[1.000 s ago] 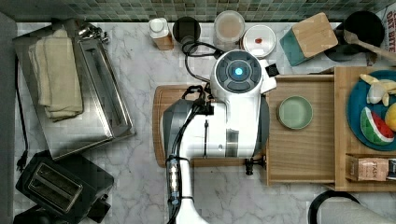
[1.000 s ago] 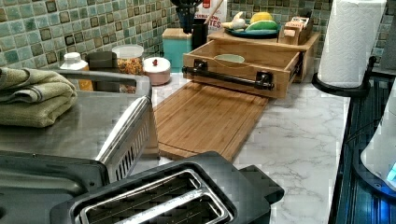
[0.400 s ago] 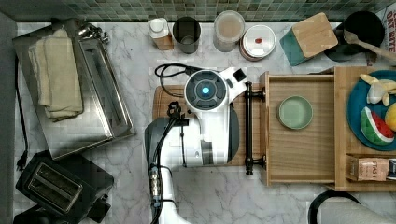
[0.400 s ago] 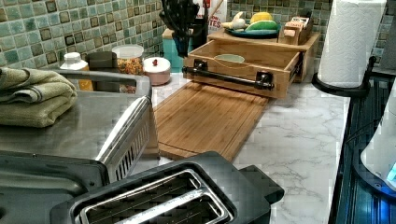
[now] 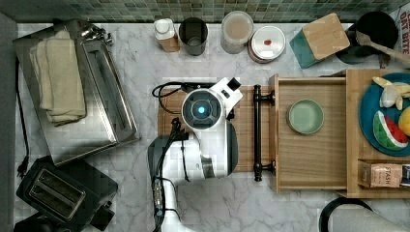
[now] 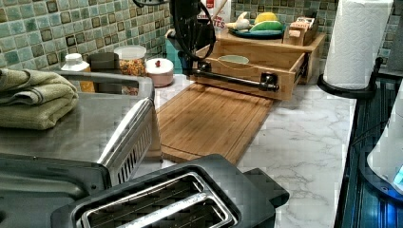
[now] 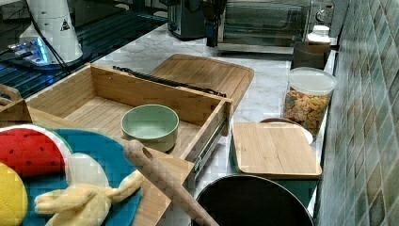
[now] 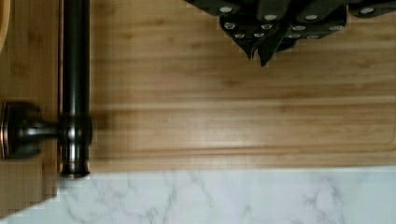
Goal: Close the drawer.
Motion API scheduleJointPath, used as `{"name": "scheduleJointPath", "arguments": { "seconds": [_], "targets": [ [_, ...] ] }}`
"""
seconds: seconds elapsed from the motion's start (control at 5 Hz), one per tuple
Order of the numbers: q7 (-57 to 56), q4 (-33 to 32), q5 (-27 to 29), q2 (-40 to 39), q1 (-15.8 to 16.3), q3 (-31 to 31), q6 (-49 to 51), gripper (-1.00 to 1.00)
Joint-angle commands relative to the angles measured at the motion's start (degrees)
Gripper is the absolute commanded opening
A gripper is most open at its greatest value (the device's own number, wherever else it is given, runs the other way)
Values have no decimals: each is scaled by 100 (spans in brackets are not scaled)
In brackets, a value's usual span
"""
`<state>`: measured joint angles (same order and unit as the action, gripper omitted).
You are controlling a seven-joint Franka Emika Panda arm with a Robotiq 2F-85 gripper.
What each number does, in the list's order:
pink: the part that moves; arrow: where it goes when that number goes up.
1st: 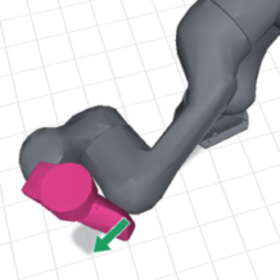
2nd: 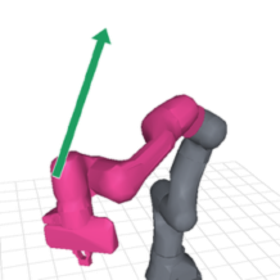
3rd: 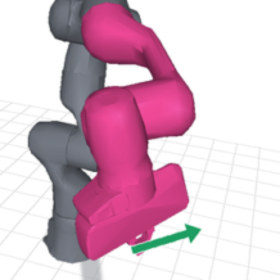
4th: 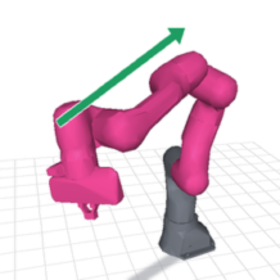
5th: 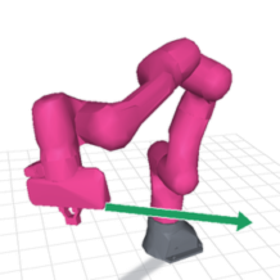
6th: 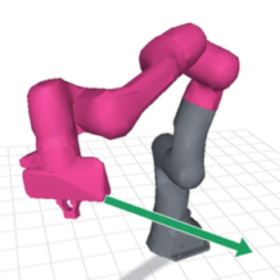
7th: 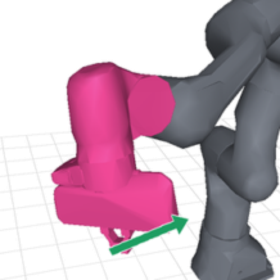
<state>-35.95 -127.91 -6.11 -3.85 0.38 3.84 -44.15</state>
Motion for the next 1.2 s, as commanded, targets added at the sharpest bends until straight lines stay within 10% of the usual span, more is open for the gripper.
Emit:
{"name": "scheduleJointPath", "arguments": {
  "seconds": [0.2,1.2],
  "targets": [
    [89,-415,-679,-414,-145,-349,-428,-100],
    [-741,-462,-724,-535,-713,-775,-694,-100]
  ]
}}
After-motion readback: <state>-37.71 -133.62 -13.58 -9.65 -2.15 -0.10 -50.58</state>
